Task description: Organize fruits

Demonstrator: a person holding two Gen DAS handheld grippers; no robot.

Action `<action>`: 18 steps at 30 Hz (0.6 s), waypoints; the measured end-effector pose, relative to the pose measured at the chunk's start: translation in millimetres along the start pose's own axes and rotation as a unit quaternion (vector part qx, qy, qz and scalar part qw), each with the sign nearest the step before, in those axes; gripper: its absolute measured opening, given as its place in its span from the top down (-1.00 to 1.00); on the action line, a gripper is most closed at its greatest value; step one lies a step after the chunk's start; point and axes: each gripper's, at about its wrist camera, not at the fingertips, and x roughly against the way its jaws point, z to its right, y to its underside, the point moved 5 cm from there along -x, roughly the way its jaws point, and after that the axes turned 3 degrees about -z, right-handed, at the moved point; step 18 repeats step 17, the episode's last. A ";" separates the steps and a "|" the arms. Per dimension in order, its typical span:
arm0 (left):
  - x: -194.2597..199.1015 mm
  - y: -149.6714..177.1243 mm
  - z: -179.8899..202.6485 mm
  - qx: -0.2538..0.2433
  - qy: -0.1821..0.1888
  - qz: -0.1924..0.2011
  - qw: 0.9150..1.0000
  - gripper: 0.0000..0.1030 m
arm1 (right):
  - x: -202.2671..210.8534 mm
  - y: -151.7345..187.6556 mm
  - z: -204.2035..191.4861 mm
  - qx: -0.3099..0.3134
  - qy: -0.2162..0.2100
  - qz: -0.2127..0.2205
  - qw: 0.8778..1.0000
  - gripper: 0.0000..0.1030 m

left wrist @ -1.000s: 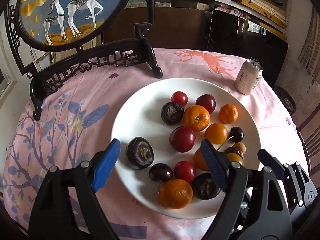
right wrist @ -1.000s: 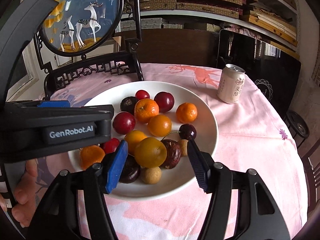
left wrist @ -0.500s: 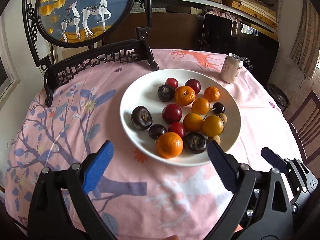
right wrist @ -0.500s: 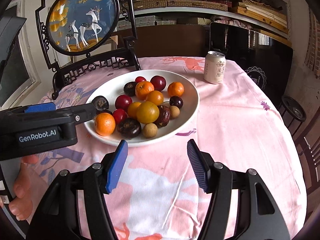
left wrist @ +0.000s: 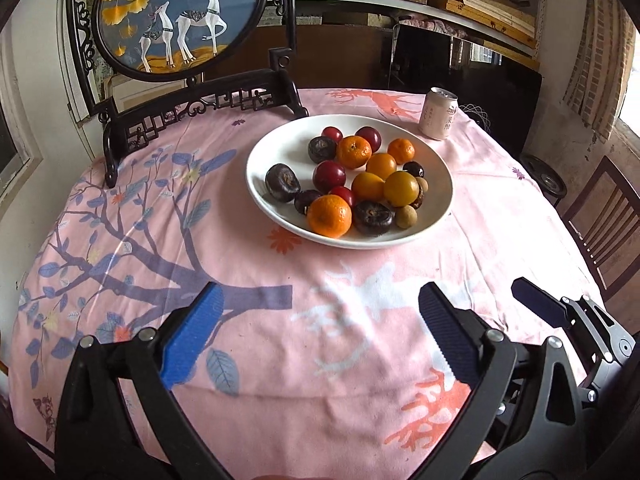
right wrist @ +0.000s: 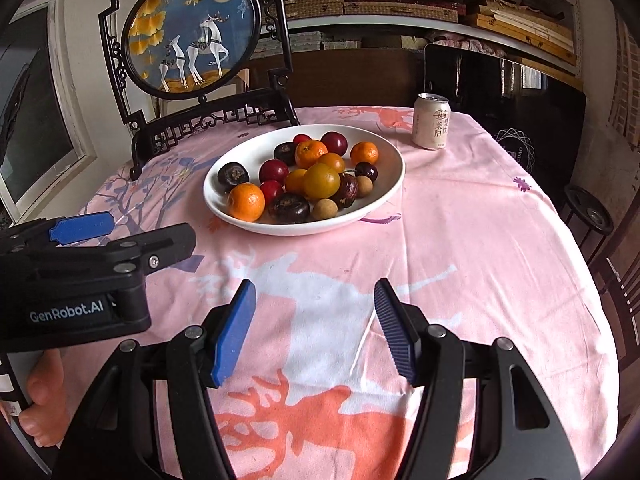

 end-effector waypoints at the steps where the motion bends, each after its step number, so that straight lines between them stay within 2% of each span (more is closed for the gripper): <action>1: 1.6 3.5 -0.9 0.000 -0.004 0.000 1.000 -0.94 | 1.1 2.7 0.0 -0.002 -0.001 -0.001 1.000 -0.20; 8: -2.2 25.5 -14.1 0.012 -0.006 -0.022 1.000 -0.96 | -1.8 21.4 -4.1 -0.012 -0.018 -0.034 0.999 -0.20; 18: -23.2 48.3 -31.2 0.023 -0.036 -0.053 0.998 -0.96 | -8.2 33.0 -6.5 -0.013 -0.016 -0.054 0.998 -0.20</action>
